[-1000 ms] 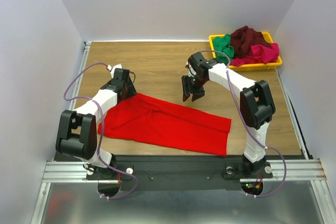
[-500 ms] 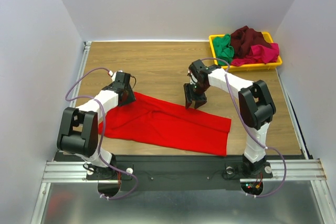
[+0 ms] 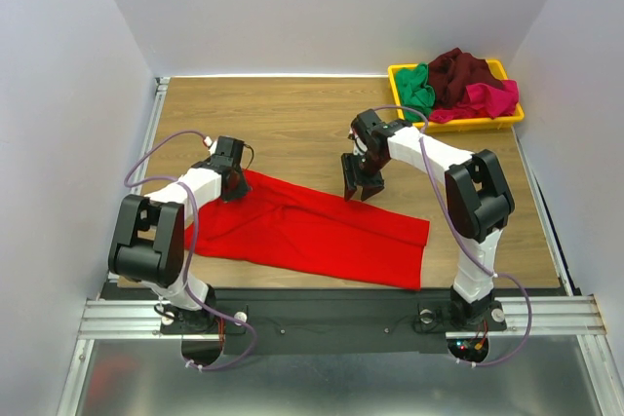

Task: Fold and stack the t-shirts
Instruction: Fold the tshirt

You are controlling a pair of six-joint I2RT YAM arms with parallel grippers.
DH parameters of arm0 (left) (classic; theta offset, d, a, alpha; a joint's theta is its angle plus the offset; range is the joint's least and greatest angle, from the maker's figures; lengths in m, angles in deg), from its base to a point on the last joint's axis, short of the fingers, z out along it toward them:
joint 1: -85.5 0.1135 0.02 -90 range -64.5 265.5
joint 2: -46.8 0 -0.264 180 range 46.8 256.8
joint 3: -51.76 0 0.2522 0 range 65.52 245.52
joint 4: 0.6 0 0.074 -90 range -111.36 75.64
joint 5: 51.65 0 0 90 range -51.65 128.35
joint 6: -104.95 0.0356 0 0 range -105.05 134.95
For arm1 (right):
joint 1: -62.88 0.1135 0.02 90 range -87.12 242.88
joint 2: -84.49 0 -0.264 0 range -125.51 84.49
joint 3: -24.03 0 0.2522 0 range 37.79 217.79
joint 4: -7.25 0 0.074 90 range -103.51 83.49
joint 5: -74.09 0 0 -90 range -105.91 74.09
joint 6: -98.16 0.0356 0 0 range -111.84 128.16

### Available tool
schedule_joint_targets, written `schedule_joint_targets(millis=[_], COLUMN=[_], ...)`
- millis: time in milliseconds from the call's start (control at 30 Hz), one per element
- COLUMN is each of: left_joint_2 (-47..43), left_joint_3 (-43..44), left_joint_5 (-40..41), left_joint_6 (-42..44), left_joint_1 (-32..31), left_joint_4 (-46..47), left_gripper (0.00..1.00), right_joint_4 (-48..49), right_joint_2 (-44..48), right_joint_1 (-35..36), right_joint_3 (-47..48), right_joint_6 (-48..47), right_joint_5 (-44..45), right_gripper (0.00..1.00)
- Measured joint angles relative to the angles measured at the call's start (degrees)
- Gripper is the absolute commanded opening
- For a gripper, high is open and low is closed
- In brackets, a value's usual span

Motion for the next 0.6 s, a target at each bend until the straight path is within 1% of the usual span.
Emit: schedule_joint_targets(millis=[133, 367, 600], left_joint_2=[-1.01, -7.34, -12.81], left_joint_3=[0.0, 0.02, -0.07], left_joint_5=[-0.33, -1.22, -3.3], left_joint_6=[-0.09, -1.22, -4.63], left_joint_1=[-0.02, -1.22, -5.95], left_joint_4=[-0.72, -4.28, -8.9], left_gripper=[0.0, 0.0, 0.0], right_joint_4=[0.04, 0.09, 0.09], right_joint_2=[0.0, 0.09, 0.09], right_joint_1=[0.0, 0.0, 0.0], right_joint_3=[-0.2, -1.46, -1.53], right_joint_6=[0.0, 0.02, -0.02], right_joint_5=[0.02, 0.81, 1.44], right_gripper=[0.56, 0.56, 0.56])
